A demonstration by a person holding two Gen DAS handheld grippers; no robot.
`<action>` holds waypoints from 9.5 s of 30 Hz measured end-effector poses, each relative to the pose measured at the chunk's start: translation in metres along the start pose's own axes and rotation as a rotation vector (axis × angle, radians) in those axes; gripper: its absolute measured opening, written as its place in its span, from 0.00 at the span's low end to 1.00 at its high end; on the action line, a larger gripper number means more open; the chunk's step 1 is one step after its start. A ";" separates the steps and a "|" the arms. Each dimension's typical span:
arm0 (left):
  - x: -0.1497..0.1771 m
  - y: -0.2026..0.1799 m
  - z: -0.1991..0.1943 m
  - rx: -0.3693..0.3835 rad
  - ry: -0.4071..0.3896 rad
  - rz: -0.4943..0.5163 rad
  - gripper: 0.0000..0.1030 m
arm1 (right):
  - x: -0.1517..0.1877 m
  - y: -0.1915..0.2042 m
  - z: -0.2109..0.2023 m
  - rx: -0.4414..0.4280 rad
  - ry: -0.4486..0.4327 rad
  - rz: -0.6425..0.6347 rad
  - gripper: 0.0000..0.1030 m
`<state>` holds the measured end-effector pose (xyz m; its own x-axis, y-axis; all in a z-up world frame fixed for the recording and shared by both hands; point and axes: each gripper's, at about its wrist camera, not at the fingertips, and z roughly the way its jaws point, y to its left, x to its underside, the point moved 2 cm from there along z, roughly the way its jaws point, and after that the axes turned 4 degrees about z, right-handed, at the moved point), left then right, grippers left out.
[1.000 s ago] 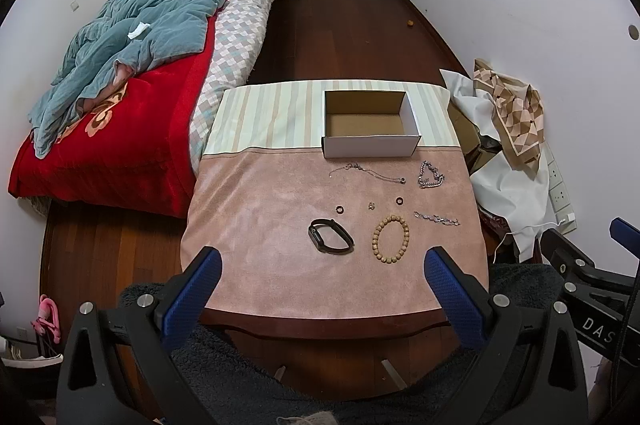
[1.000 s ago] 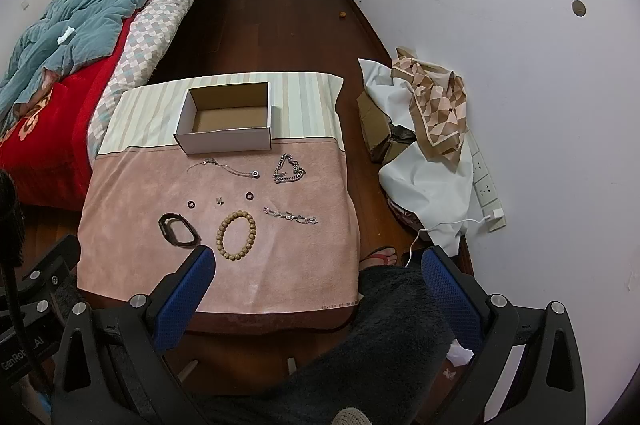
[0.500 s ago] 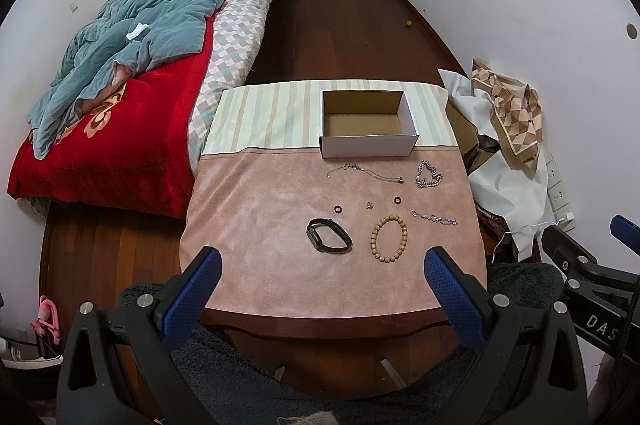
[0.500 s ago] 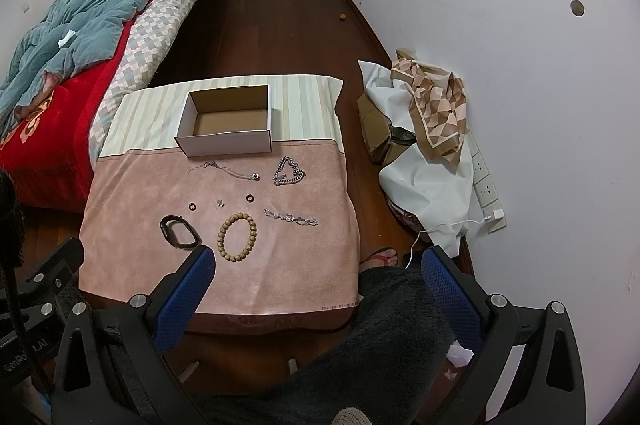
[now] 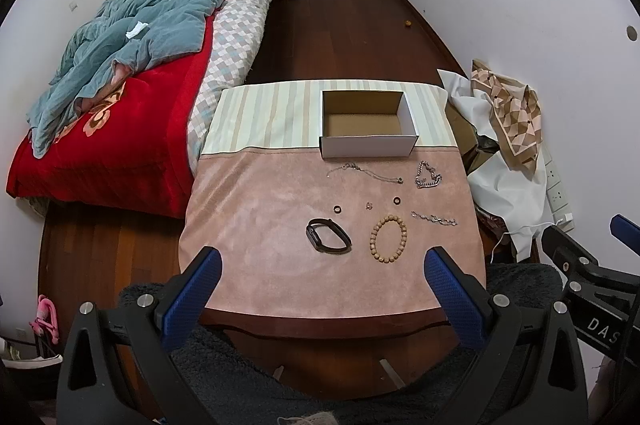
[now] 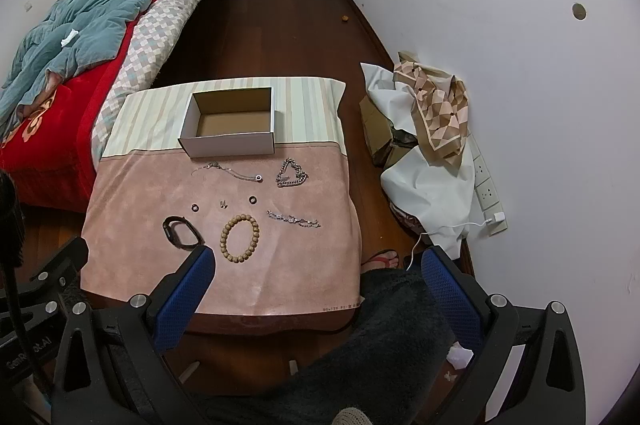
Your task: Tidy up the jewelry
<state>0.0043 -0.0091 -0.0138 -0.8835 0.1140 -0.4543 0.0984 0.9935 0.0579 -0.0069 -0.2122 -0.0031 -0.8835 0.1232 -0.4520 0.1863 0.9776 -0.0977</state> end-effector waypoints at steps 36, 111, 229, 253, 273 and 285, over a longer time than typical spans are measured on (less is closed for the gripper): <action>-0.002 0.001 0.002 0.008 0.002 -0.008 1.00 | -0.002 -0.002 -0.003 -0.003 -0.015 0.005 1.00; 0.027 -0.009 0.264 -0.029 0.288 0.090 0.09 | 0.050 0.078 0.277 -0.066 0.255 -0.057 0.09; -0.026 0.029 0.189 -0.220 -0.055 -0.100 1.00 | -0.005 -0.008 0.220 -0.145 0.065 0.170 0.95; 0.022 0.020 0.272 -0.216 0.118 -0.062 1.00 | 0.038 0.039 0.297 -0.202 0.066 -0.052 0.07; -0.055 -0.103 0.297 0.025 0.076 0.221 0.95 | 0.002 -0.026 0.296 -0.332 0.046 0.287 0.07; -0.060 -0.149 0.322 0.045 0.100 0.368 0.57 | 0.011 -0.052 0.315 -0.319 0.074 0.375 0.07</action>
<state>0.1900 -0.1621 -0.2811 -0.8255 0.4639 -0.3216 0.4350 0.8859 0.1612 0.1088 -0.3152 -0.2825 -0.8107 0.4772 -0.3391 0.3667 0.8655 0.3413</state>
